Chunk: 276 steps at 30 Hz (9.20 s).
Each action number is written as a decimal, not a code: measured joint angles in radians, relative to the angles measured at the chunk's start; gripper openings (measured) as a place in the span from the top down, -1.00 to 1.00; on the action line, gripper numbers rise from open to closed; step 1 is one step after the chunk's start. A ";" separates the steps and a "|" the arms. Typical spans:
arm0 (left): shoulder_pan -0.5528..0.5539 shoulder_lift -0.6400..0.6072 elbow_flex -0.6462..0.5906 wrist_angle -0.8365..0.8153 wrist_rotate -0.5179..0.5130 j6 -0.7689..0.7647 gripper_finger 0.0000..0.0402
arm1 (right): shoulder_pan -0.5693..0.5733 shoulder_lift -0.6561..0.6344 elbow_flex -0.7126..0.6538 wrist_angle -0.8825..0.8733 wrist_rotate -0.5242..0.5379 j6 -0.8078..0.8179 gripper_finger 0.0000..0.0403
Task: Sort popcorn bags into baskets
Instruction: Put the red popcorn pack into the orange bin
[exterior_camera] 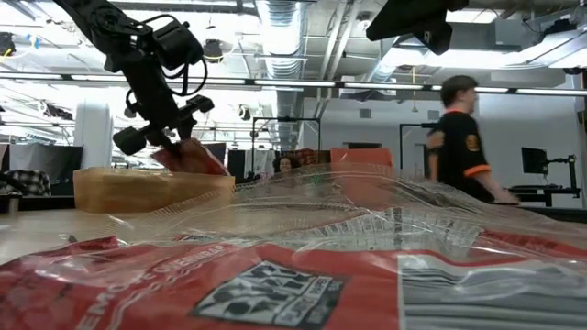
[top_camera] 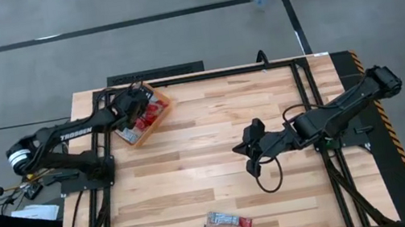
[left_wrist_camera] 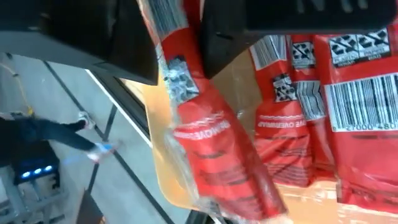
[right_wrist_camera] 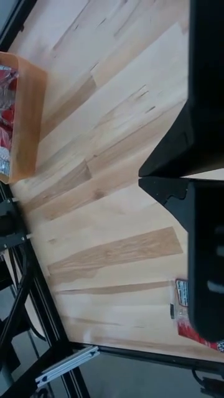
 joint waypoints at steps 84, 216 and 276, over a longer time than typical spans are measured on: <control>-0.557 -0.315 -0.046 -0.095 0.358 0.441 -0.21 | -0.198 0.573 0.006 0.516 -0.563 -0.110 0.90; -0.692 0.631 0.079 0.681 0.497 0.279 0.34 | -0.137 0.584 -0.010 0.256 -0.194 -0.028 0.84; -0.405 -0.189 0.070 -0.767 -0.245 -0.400 0.40 | 0.048 0.043 0.044 -0.331 0.106 -0.024 0.83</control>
